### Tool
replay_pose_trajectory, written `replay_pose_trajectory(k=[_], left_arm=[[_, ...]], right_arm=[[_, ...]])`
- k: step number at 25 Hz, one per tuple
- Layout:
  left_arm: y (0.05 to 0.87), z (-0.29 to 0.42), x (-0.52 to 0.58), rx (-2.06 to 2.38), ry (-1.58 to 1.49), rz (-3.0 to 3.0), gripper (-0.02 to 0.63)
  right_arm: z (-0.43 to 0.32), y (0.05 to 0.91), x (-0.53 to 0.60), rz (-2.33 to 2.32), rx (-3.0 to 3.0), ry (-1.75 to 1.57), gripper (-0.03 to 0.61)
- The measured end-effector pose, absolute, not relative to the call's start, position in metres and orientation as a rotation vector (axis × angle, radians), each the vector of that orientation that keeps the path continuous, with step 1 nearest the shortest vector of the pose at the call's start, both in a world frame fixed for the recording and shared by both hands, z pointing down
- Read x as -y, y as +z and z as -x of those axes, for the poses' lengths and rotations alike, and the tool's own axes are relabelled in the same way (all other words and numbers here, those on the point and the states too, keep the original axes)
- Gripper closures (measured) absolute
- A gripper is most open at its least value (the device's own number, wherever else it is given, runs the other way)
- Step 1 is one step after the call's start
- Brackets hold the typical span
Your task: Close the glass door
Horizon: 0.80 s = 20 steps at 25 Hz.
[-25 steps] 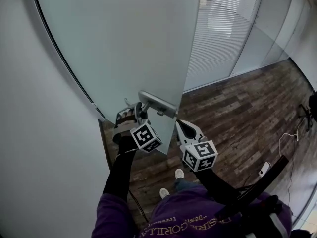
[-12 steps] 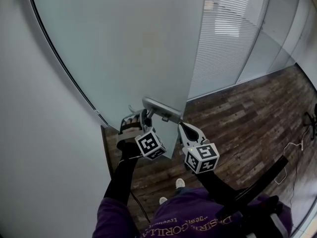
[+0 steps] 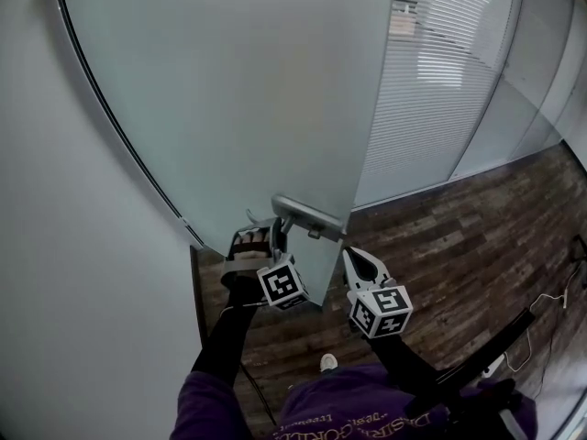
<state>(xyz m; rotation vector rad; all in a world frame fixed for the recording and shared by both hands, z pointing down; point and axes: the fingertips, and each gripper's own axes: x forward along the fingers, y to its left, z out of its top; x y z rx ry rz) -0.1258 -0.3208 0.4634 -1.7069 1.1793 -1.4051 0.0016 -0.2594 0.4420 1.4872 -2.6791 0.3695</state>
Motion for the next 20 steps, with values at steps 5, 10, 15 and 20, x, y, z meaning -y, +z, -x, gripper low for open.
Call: replay_pose_trajectory(k=[5, 10, 15, 20], left_arm=[[0.464, 0.115, 0.346, -1.184, -1.404, 1.699, 0.472], [0.461, 0.1, 0.365, -1.176, -1.403, 1.727, 0.472], [0.459, 0.091, 0.382, -1.142, -1.391, 1.732, 0.476], [0.459, 0.082, 0.396, -1.084, -1.377, 1.737, 0.48]], right_arm=[[-0.011, 0.448, 0.277, -1.476, 2.68, 0.377, 0.581], [-0.013, 0.443, 0.29, -1.472, 2.695, 0.401, 0.581], [-0.01, 0.444, 0.305, -1.496, 2.69, 0.419, 0.581], [-0.009, 0.44, 0.321, -1.536, 2.673, 0.431, 0.581]])
